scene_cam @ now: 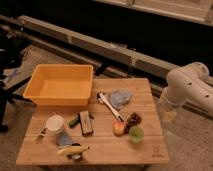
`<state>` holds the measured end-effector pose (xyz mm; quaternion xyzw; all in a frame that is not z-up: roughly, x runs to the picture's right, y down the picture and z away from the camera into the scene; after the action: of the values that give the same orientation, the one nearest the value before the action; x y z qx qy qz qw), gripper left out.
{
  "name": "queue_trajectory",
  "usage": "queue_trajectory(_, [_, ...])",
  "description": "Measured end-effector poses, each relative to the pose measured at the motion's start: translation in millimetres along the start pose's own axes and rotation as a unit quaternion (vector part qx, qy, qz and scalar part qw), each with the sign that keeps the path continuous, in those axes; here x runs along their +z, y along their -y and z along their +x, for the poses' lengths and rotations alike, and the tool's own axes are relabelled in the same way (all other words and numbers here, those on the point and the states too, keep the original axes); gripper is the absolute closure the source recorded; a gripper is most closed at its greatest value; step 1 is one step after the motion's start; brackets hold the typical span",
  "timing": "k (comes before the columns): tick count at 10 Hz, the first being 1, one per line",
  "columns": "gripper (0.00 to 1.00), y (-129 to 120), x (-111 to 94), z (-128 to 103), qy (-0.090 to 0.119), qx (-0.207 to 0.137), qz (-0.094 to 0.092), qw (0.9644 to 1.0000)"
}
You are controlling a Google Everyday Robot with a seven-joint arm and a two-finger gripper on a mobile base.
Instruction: Place brush in paper cup
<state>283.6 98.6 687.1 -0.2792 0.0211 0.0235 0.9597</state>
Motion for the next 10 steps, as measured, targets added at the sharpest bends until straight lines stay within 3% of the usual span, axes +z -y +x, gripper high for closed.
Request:
queue_trajectory(2, [0.35, 8.7, 2.8, -13.8, -0.033, 0.006, -0.032, 0.9989])
queue_trajectory(5, [0.35, 30.6, 1.9, -65.7, -0.065, 0.03, -0.066, 0.9952])
queue_trajectory(7, [0.35, 54.2, 2.2, -99.7, -0.062, 0.076, -0.088, 0.9913])
queue_trajectory(10, [0.35, 71.8, 5.5, -133.1, -0.023, 0.129, -0.113, 0.9849])
